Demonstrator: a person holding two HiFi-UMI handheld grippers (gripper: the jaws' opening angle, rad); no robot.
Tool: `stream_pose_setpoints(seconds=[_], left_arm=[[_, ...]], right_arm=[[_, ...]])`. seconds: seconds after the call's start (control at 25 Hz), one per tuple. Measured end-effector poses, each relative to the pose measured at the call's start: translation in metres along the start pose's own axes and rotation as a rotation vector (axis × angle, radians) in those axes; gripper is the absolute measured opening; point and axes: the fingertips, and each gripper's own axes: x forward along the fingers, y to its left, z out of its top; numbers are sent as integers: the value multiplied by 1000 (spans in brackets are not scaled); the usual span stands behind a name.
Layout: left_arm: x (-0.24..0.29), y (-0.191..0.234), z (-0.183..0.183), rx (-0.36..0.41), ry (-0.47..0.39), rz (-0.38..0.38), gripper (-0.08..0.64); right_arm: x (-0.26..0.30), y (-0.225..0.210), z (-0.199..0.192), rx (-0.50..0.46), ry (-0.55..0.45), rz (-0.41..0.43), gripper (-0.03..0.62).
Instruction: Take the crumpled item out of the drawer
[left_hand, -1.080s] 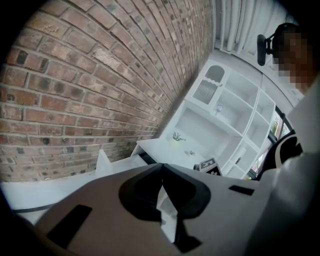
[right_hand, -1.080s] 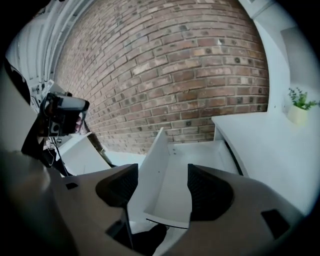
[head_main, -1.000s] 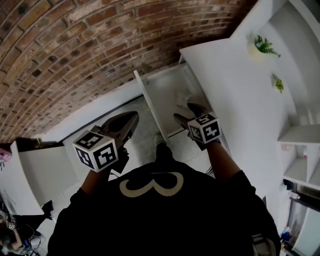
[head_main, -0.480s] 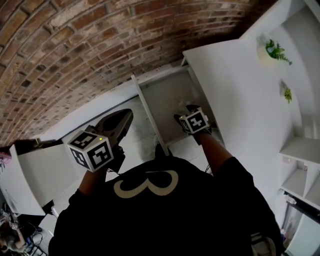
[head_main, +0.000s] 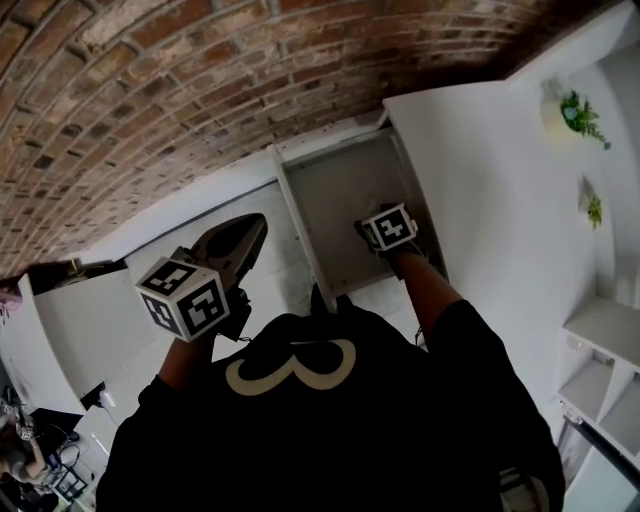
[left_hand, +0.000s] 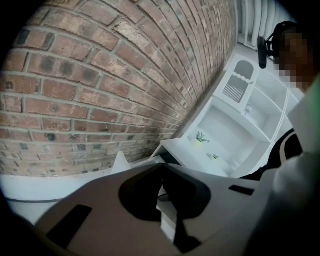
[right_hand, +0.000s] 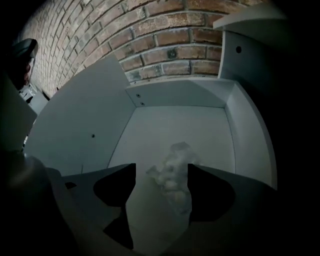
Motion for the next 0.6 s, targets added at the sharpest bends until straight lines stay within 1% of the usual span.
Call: stream_pose_setpoints(seconds=[0.12, 0.2, 0.32, 0.36, 0.4, 0.48, 0.6], left_arm=[[0, 5, 0, -15, -10, 19, 3], [2, 9, 1, -20, -15, 30, 3], [6, 11, 1, -25, -12, 43, 3], [8, 11, 1, -25, -7, 44, 3], [10, 9, 1, -23, -2, 44, 3], [13, 7, 1, -16, 6, 42, 3], [16, 4, 2, -10, 13, 40, 3]], right_arm=[[10, -18, -3, -54, 29, -47, 328], [14, -23, -6, -73, 59, -67, 328], [18, -18, -19, -55, 126, -40, 327], [17, -20, -23, -50, 149, -50, 322], [15, -27, -26, -49, 166, -79, 308], [13, -37, -29, -44, 177, -123, 288], [15, -36, -28, -63, 173, -130, 273]])
